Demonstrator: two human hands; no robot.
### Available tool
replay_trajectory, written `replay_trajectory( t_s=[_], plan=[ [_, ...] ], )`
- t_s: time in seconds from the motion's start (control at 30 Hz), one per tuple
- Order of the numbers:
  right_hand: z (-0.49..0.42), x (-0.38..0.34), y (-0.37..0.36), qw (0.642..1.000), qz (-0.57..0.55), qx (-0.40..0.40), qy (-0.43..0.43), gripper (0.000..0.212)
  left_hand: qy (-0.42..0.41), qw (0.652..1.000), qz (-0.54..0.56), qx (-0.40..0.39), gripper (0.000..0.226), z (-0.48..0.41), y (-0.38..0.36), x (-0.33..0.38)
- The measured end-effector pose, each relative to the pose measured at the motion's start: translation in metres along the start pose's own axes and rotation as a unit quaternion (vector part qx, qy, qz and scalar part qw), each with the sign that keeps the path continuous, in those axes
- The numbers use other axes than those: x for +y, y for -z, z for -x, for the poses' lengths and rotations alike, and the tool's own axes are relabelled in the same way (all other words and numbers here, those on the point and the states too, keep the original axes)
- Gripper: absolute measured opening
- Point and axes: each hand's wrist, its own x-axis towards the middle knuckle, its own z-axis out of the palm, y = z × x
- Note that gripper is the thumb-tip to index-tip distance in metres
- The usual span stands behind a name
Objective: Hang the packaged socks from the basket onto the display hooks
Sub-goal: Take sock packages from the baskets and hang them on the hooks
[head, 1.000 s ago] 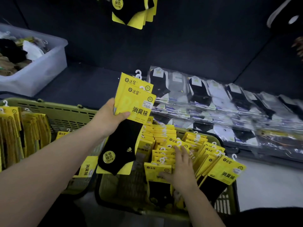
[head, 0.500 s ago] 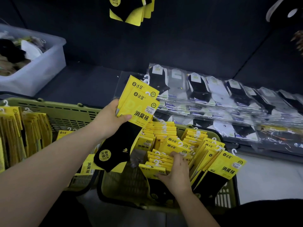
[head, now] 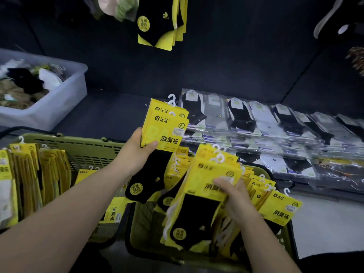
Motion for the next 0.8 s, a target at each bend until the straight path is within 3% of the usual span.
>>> replay_trajectory(
  t_s=[0.03, 0.1, 0.2, 0.27, 0.33, 0.4, 0.47, 0.53, 0.73, 0.8],
  plan=[
    [-0.005, -0.018, -0.007, 0.998, -0.064, -0.014, 0.024, 0.066, 0.004, 1.000, 0.018, -0.006, 0.017, 0.000, 0.000, 0.001],
    [-0.013, -0.050, -0.025, 0.988, -0.127, -0.049, 0.068, 0.051, 0.017, 0.997, 0.069, -0.025, 0.015, 0.002, -0.002, 0.005],
    [-0.021, -0.084, -0.056, 0.986, -0.095, -0.092, 0.098, 0.049, 0.048, 0.988, 0.141, -0.040, 0.014, 0.002, -0.008, 0.015],
    [-0.024, -0.096, -0.073, 0.987, -0.068, -0.091, 0.111, 0.058, 0.074, 0.977, 0.194, -0.039, 0.028, 0.002, -0.008, 0.024],
    [-0.026, -0.102, -0.086, 0.985, -0.075, -0.090, 0.125, 0.050, 0.089, 0.966, 0.237, -0.055, 0.056, 0.003, -0.006, 0.033],
    [-0.027, -0.106, -0.094, 0.982, -0.069, -0.095, 0.148, 0.049, 0.060, 0.968, 0.234, -0.069, 0.083, 0.005, -0.003, 0.037],
    [-0.025, -0.110, -0.099, 0.978, -0.063, -0.097, 0.171, 0.059, 0.031, 0.969, 0.236, -0.065, 0.094, 0.008, -0.001, 0.042],
    [-0.024, -0.116, -0.103, 0.976, -0.050, -0.097, 0.190, 0.067, 0.023, 0.966, 0.250, -0.060, 0.096, 0.010, 0.001, 0.048],
    [-0.017, -0.146, -0.105, 0.963, 0.047, -0.108, 0.242, 0.024, -0.004, 0.952, 0.305, -0.003, 0.080, 0.013, -0.001, 0.061],
    [-0.016, -0.159, -0.101, 0.955, 0.064, -0.129, 0.260, 0.029, -0.015, 0.951, 0.309, 0.008, 0.083, 0.013, -0.002, 0.067]
  ],
)
